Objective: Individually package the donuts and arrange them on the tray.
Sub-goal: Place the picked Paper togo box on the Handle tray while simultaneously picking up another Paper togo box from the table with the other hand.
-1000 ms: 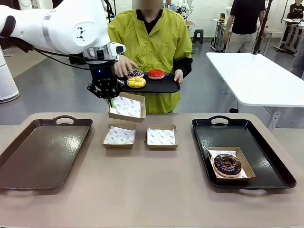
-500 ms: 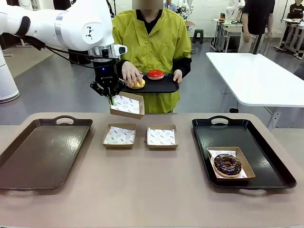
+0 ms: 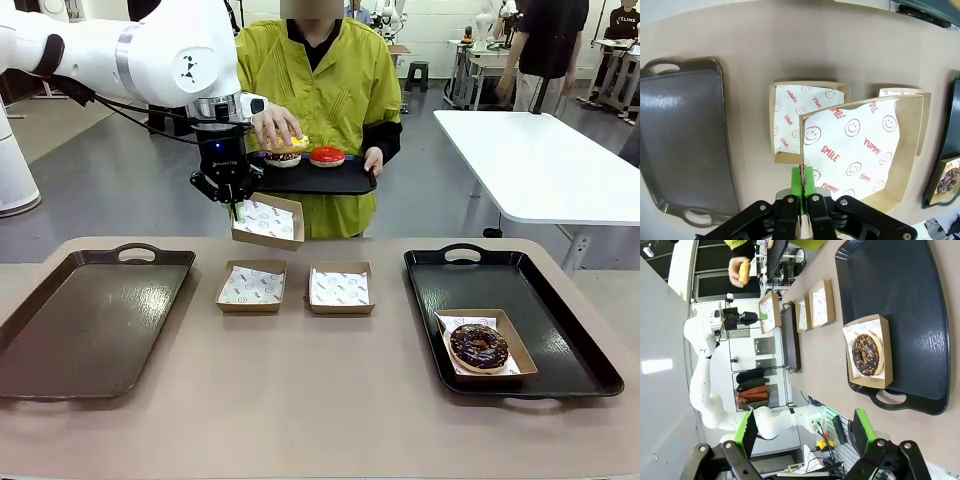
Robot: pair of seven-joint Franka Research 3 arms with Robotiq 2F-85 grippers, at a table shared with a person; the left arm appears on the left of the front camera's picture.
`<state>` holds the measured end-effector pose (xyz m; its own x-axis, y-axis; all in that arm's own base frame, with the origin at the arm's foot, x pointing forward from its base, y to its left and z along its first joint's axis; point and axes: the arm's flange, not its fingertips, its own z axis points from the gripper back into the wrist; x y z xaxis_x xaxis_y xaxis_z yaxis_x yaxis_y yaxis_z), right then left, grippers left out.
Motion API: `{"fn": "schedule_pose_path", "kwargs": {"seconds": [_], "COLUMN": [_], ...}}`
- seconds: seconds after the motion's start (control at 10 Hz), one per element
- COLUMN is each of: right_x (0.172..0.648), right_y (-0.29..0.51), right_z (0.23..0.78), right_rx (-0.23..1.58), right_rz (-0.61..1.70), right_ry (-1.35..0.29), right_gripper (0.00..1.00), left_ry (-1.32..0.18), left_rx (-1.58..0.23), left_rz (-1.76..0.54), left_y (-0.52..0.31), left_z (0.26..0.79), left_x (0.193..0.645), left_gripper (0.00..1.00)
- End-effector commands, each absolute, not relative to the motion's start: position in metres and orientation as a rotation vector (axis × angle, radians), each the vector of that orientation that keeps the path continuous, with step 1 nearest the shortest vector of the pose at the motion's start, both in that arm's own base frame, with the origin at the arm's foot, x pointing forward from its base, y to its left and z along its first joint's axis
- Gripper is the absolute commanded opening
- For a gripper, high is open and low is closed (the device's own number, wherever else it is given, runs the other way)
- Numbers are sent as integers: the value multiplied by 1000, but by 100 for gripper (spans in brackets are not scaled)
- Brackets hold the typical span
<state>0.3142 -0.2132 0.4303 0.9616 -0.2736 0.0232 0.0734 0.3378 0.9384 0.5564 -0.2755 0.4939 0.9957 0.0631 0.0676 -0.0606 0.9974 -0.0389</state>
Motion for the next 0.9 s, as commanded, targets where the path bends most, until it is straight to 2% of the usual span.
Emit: {"fn": "schedule_pose_path", "kwargs": {"seconds": [0.0, 0.8], "right_x": [315, 315], "right_y": [-212, -212], "right_z": [432, 432], "right_rx": [1208, 1208], "right_rz": [-245, -245], "right_ry": [-176, -176], "right_gripper": [100, 100], "left_ry": [-79, -79], "left_rx": [-41, -41], "left_rz": [63, 63], "left_y": [-273, -273], "left_z": [495, 495], "left_x": [553, 553], "left_gripper": [0, 0]}}
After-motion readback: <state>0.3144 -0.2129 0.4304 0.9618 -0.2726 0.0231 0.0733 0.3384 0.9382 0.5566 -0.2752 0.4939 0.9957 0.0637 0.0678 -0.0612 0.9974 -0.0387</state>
